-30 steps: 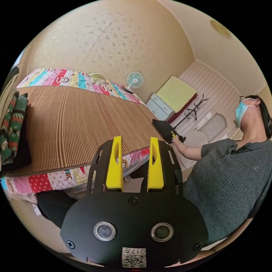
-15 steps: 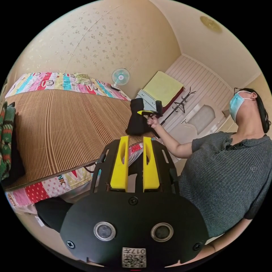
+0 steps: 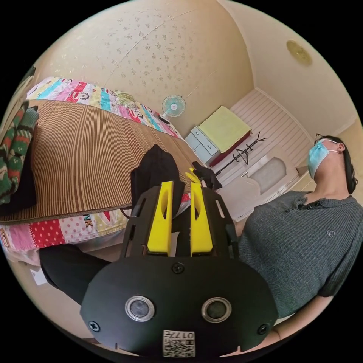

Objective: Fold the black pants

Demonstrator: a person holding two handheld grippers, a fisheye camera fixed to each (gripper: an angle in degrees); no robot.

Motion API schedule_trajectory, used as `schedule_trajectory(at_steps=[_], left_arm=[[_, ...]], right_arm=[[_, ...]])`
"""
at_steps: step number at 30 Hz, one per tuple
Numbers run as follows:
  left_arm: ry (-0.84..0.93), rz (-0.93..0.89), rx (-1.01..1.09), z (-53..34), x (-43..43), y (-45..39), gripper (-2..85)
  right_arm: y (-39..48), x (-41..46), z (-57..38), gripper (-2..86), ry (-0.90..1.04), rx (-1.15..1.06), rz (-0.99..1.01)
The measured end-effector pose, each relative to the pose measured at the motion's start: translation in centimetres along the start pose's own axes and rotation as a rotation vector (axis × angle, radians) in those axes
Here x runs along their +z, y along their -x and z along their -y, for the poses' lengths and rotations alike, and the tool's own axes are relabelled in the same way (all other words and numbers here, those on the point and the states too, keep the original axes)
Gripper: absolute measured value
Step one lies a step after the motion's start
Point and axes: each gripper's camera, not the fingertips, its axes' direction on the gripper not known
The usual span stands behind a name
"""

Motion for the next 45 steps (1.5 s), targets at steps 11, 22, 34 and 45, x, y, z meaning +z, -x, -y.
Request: schedule_trajectory(at_steps=[11,22,34,45], left_arm=[[-0.03,-0.187,-0.051,1.8,3.5,3.1,7.5],[-0.043,-0.016,0.071,11.5,10.9,0.7,17.8],[-0.027,-0.305,-0.041,11.4,9.5,4.8,11.1],[-0.326,-0.841,0.086,12.6,-1.7,5.4,-0.1]], right_arm=[[-10.4,5.8,11.5,8.4,0.06,0.278,-0.135],[12.0,7.3,1.2,3.4,0.192,-0.241,0.523],[16.9,6.4,-6.7,2.7,0.444,-0.338,0.518],[21.2,-2.5,-6.1,2.2,0.276,-0.434,0.939]])
